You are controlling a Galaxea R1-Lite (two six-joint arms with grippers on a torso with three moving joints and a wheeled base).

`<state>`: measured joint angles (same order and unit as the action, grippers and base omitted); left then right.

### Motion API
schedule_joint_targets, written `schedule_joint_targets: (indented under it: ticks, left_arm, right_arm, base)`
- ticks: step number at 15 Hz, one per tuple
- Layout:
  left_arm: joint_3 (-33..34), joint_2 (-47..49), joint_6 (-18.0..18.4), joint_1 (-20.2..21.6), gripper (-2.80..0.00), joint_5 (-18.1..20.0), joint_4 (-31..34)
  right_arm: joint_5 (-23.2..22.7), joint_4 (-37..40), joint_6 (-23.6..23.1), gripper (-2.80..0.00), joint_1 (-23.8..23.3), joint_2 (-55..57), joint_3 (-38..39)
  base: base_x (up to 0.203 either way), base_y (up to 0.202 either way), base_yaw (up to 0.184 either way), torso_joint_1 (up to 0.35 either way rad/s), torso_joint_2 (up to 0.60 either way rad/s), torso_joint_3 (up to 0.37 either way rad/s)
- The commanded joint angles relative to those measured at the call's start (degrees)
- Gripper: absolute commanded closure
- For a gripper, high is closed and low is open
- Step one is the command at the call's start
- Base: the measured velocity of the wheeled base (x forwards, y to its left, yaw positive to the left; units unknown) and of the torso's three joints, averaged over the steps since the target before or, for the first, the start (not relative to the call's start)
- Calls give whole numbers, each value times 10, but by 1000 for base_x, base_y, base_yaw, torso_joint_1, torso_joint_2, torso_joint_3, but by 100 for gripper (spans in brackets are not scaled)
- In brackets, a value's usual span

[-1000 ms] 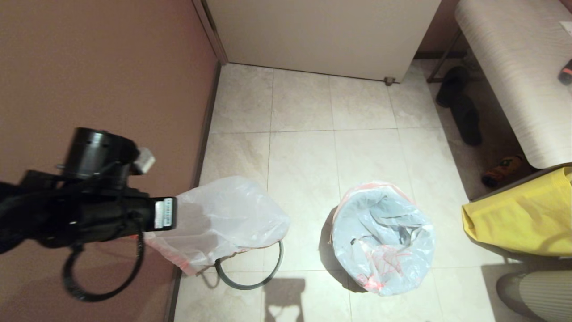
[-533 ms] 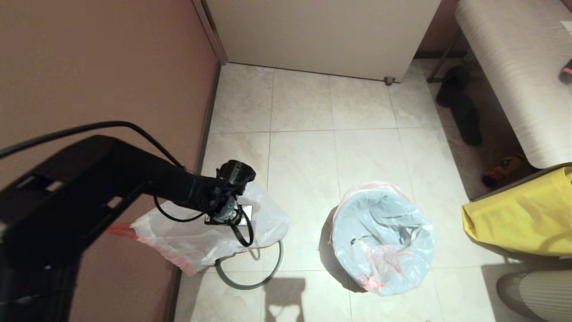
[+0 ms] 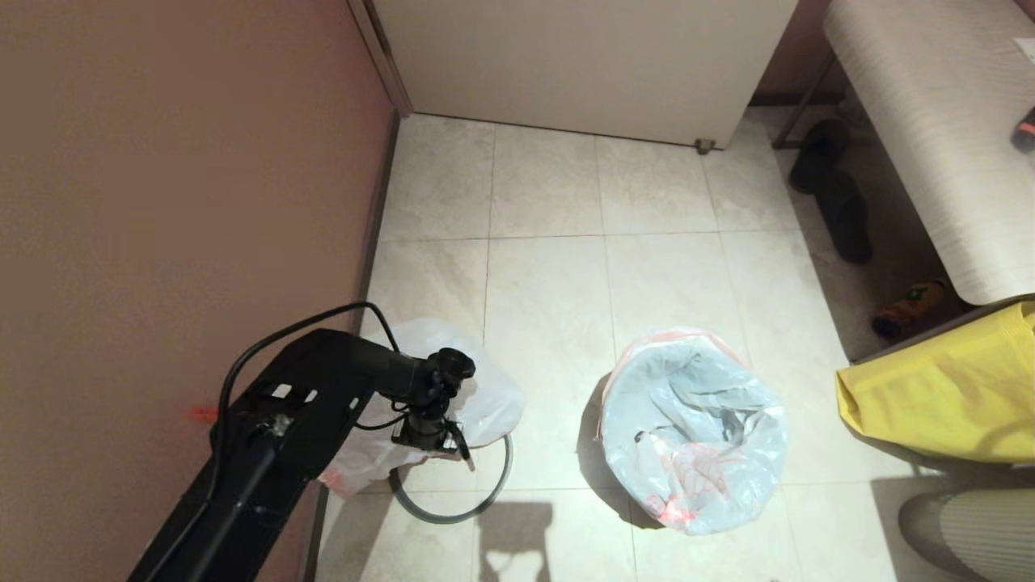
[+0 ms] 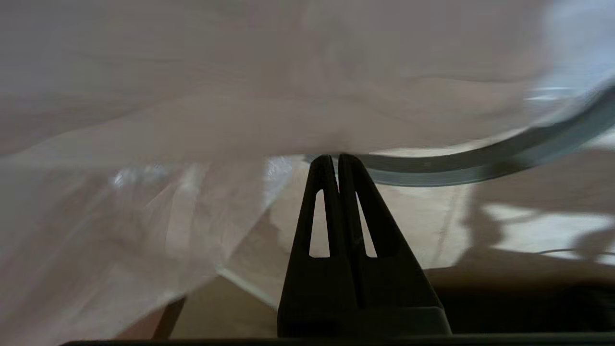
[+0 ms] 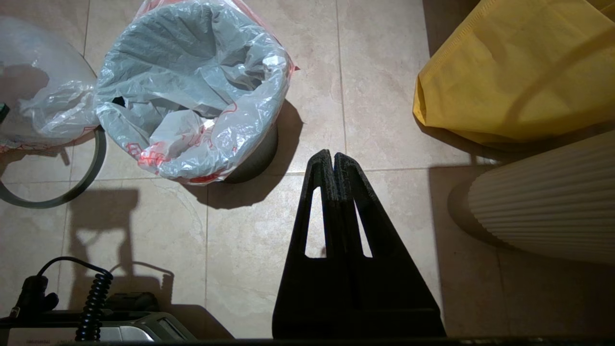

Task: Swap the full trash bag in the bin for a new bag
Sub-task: Place the trash can ring on the trash can

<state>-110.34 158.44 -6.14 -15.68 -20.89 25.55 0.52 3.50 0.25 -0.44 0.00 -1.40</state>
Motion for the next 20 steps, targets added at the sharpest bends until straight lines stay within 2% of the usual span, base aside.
schedule_joint_targets:
  ticks: [1, 5, 7, 9, 10, 11, 13, 17, 19, 20]
  left_arm:
    - [-18, 72, 27, 9, 0, -7, -56]
    - [-22, 84, 86, 20, 0, -17, -236]
    - [-23, 81, 100, 35, 0, -29, -403]
    - [-23, 77, 125, 55, 0, -60, -588]
    - [-21, 61, 132, 60, 0, -79, -658]
    - [-17, 36, 128, 57, 0, -94, -682]
    - [-11, 5, 93, 37, 0, -118, -680]
    - [-10, -22, 85, 37, 0, -133, -685]
    - [24, -29, 84, 34, 0, -139, -662]
    - [34, -28, 84, 29, 0, -140, -622]
  right_arm:
    - [0, 0, 0, 0, 0, 1, 0]
    - [0, 0, 0, 0, 0, 1, 0]
    - [0, 0, 0, 0, 0, 1, 0]
    - [0, 0, 0, 0, 0, 1, 0]
    - [0, 0, 0, 0, 0, 1, 0]
    - [0, 0, 0, 0, 0, 1, 0]
    - [0, 0, 0, 0, 0, 1, 0]
    - [0, 0, 0, 0, 0, 1, 0]
    - [0, 0, 0, 0, 0, 1, 0]
    - [0, 0, 0, 0, 0, 1, 0]
  base:
    - [0, 0, 0, 0, 0, 0]
    - [0, 0, 0, 0, 0, 0]
    - [0, 0, 0, 0, 0, 0]
    - [0, 0, 0, 0, 0, 0]
    - [0, 0, 0, 0, 0, 0]
    - [0, 0, 0, 0, 0, 0]
    - [0, 0, 0, 0, 0, 0]
    - [0, 0, 0, 0, 0, 0]
    - [0, 0, 0, 0, 0, 0]
    - [0, 0, 0, 0, 0, 0]
